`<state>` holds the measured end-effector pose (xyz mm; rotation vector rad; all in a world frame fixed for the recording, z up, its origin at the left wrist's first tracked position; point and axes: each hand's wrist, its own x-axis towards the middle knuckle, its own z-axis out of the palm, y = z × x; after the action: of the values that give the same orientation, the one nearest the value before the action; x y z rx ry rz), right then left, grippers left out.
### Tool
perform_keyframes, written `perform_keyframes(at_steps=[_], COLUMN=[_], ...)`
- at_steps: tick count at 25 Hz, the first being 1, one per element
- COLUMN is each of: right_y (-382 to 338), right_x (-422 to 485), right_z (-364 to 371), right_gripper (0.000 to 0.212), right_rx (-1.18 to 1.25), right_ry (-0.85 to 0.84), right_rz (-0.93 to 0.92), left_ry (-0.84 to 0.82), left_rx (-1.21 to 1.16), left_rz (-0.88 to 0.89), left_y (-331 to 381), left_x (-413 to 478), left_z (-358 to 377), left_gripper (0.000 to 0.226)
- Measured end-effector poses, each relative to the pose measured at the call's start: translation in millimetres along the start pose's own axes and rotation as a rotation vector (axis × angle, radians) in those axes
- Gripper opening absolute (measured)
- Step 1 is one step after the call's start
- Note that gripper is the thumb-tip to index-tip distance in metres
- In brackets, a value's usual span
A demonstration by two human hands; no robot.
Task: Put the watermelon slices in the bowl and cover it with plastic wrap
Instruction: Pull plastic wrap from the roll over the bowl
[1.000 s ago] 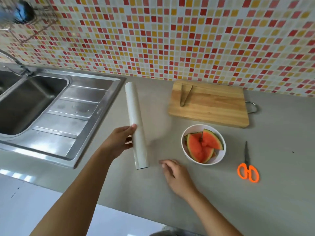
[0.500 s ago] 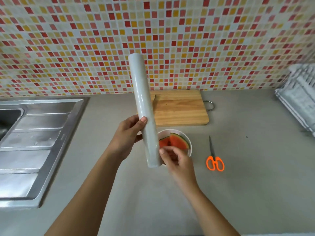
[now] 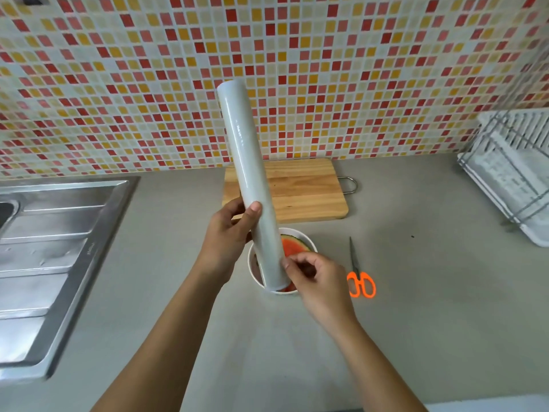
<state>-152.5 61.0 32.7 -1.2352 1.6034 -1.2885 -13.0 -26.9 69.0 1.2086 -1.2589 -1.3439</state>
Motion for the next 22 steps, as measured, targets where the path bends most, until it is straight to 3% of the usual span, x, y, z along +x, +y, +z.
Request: perform_keyframes(at_steps=[5,8,10,13,18,22], right_y=[-0.4,-0.7,-4.8,-9.5,-11.1,-17.7], right_x=[-1.1,2.5,5.6,10.2,8.1,15.2], right_z=[-11.7,-13.6,-11.7,-8.5,-12.3,-14.4], right_gripper=[0.014,0.037,0.042,0.031,0.008,0.033], right_rx=[0.273,0.352,0.381,0.443,0.873,0.652], right_ry=[-0.171,-0.128,-0.151,-0.169,-0.231,-0.301], right_rz=[0.211,0.267,0.271,0.269,0.322,0.340], left_ry=[0.043,-0.007,-0.029,-0.051,-0.035,-0.026], left_rx=[0.070,0.030,0.048,0.041,0.105,0.077], left_rz=[0.013,-0.011,0.003,0.003,0.017,0.046], left_y=[2.9,3.9,3.3,1.4,-7.3,-9.4], left_x=[-4.4,-11.9,-16.2,-22.2,-29.2,-34.7], left_z=[7.7,10.9,13.0,15.7,13.6,17.6], left_gripper=[0.035,0.042,0.044,0.046,0.027,0.032])
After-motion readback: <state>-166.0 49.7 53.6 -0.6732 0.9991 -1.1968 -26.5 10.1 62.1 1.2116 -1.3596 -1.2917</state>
